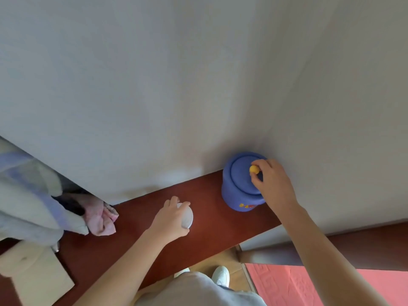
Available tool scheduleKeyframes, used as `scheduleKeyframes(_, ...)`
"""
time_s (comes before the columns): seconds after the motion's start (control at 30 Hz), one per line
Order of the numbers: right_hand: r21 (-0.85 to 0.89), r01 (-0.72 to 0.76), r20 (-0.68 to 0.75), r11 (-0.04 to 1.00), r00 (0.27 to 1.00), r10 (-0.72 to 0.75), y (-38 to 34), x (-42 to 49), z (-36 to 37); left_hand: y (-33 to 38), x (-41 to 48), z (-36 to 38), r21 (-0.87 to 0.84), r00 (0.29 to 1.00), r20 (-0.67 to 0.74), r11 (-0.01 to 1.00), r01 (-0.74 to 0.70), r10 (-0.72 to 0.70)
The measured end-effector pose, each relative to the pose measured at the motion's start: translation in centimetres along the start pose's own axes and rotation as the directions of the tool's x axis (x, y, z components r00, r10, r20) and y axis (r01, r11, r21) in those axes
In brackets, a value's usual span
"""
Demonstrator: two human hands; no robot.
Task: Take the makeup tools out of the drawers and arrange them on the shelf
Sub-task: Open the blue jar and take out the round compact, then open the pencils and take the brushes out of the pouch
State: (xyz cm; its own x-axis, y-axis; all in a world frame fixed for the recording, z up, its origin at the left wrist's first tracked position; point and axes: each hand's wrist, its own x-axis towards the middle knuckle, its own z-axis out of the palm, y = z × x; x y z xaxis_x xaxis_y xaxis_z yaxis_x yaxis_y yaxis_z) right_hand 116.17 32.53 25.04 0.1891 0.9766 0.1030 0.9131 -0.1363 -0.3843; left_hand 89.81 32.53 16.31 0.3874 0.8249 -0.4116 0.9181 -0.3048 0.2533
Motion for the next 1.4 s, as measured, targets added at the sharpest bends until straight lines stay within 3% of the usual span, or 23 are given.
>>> scheduleKeyframes(0.23,-0.036,-0.019,0.028,0.999,0.999,0.02,0.0,0.1,0.1,0.0,-0.1,0.2,0.024,1.0,-0.014,1.0,0.011,-0.011)
scheduleKeyframes(0.4,-0.053,0.096,-0.178,0.994,0.978,-0.104,-2.7,-0.8,-0.2,0.2,-0.7,-1.5,-0.044,0.984,-0.17,0.998,0.04,-0.047)
scheduleKeyframes(0.53,0.022,0.272,-0.037,0.962,0.962,-0.271,-7.6,-1.6,1.1,0.0,-2.1,-4.2,-0.107,0.944,-0.311,0.991,0.082,-0.112)
scheduleKeyframes(0.67,0.143,0.44,0.062,0.887,0.89,-0.452,-12.4,-2.1,3.2,-1.2,-4.8,-6.2,-0.153,0.88,-0.415,0.971,0.182,-0.23)
scheduleKeyframes(0.83,0.216,0.572,0.206,0.792,0.766,-0.609,-17.1,-2.8,5.5,-3.8,-9.6,-6.4,-0.232,0.765,-0.442,0.883,0.407,-0.469)
scheduleKeyframes(0.9,0.253,0.627,0.28,0.737,0.682,-0.676,-18.8,-3.5,6.1,-4.8,-12.1,-6.3,-0.209,0.719,-0.458,0.849,0.485,-0.523)
scheduleKeyframes(1.0,0.288,0.727,0.312,0.624,0.544,-0.779,-20.8,-4.9,6.5,-5.1,-16.1,-5.3,-0.294,0.596,-0.466,0.75,0.593,-0.654)
scheduleKeyframes(1.2,0.334,0.863,0.252,0.379,0.306,-0.918,-24.6,-9.1,7.1,-3.4,-23.4,-2.1,-0.395,0.355,-0.434,0.529,0.751,-0.828)
scheduleKeyframes(1.4,0.381,0.902,0.253,0.204,0.111,-0.961,-28.6,-14.9,6.5,-1.4,-30.2,0.0,-0.416,0.132,-0.436,0.329,0.848,-0.89)
